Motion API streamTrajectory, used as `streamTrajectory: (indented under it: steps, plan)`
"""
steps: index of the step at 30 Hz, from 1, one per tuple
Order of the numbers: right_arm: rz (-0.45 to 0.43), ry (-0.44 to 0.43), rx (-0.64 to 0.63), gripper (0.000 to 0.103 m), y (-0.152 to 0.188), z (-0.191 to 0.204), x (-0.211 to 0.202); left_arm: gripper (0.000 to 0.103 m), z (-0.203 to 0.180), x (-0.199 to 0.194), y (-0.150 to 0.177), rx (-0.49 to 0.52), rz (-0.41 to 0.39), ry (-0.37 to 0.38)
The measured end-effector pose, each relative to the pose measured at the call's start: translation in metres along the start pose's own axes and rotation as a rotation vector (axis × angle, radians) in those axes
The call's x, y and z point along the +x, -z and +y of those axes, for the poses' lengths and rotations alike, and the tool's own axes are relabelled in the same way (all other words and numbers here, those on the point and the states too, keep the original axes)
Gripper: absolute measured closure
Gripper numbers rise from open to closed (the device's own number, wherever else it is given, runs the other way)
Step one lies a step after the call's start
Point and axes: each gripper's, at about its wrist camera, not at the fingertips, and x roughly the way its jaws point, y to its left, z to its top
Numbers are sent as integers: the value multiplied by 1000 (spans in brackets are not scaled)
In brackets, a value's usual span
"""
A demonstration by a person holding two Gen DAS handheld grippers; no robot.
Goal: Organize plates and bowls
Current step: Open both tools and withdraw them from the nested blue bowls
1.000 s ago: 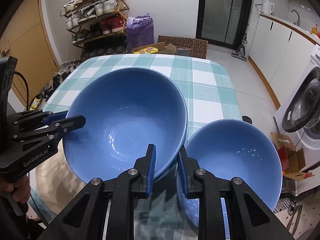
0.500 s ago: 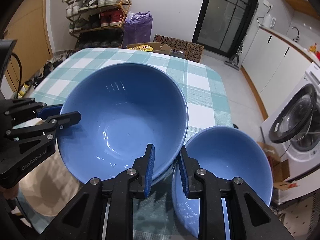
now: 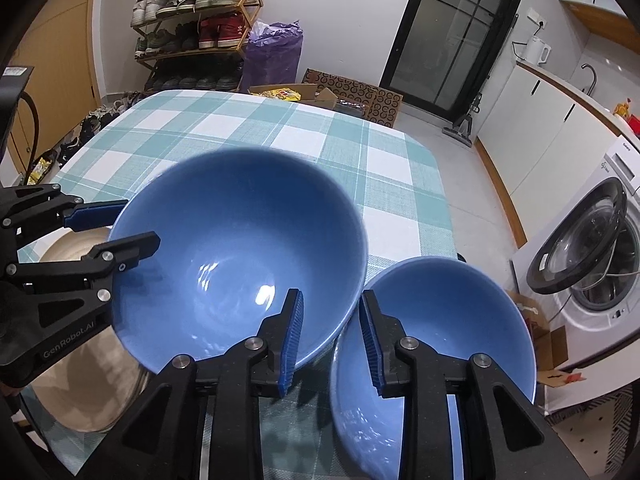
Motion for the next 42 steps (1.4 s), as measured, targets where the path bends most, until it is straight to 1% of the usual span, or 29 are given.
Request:
streamTrajectory:
  steps: [2,5,7,8,9,10,11,12,13,14,15,16,17,18,19,21,24,26,31,34,37,42]
  plan:
    - [-8,-10,5,73,0,-2,-1,61,1,1,0,-3,1,4]
    - [-24,-36,25,67,2,-7,-4,57,5,0,0,-18,3,21]
    - [-34,-66,47,57,3,-11,-6,55,7,-3,0,-31,1,40]
    - [-41,-80,62,55,3,-13,-7,55,8,-4,-1,-35,-4,46]
    - [-50,-93,76,50,3,-16,-9,54,9,-7,-1,-37,-10,52]
    - [-58,-105,94,43,3,-19,-12,52,9,-11,-2,-40,-16,60]
    - [-67,-115,112,39,4,-22,-14,52,10,-13,-3,-43,-19,65]
    - [-74,-127,126,31,4,-24,-18,51,10,-15,-4,-46,-23,70]
    - [-81,-142,143,26,5,-27,-21,48,10,-19,-5,-49,-31,79]
    - [-94,-157,160,24,5,-30,-26,46,9,-23,-6,-50,-39,87]
    - [-109,-169,172,19,6,-32,-31,40,8,-26,-7,-49,-47,91]
    - [-124,-177,184,15,8,-34,-37,28,7,-31,-8,-48,-59,95]
    - [-136,-177,193,13,10,-36,-42,24,6,-35,-9,-49,-69,98]
    - [-148,-172,201,7,12,-37,-48,18,5,-39,-10,-51,-82,103]
    - [-164,-167,209,3,14,-38,-54,17,4,-43,-11,-53,-95,111]
    - [-188,-154,227,1,19,-41,-65,16,3,-49,-14,-58,-106,134]
    - [-209,-135,247,1,26,-46,-78,0,2,-56,-18,-81,-126,156]
    - [-228,-130,271,1,33,-51,-88,0,0,-60,-20,-88,-142,170]
    - [-248,-106,347,1,52,-71,-107,0,-7,-63,-25,-77,-148,189]
    - [-264,-84,378,1,65,-81,-118,0,-12,-65,-27,-65,-148,187]
    - [-260,-86,417,1,74,-90,-120,0,-16,-68,-30,-59,-153,193]
    - [-263,-86,423,1,82,-97,-123,0,-27,-72,-35,-35,-165,194]
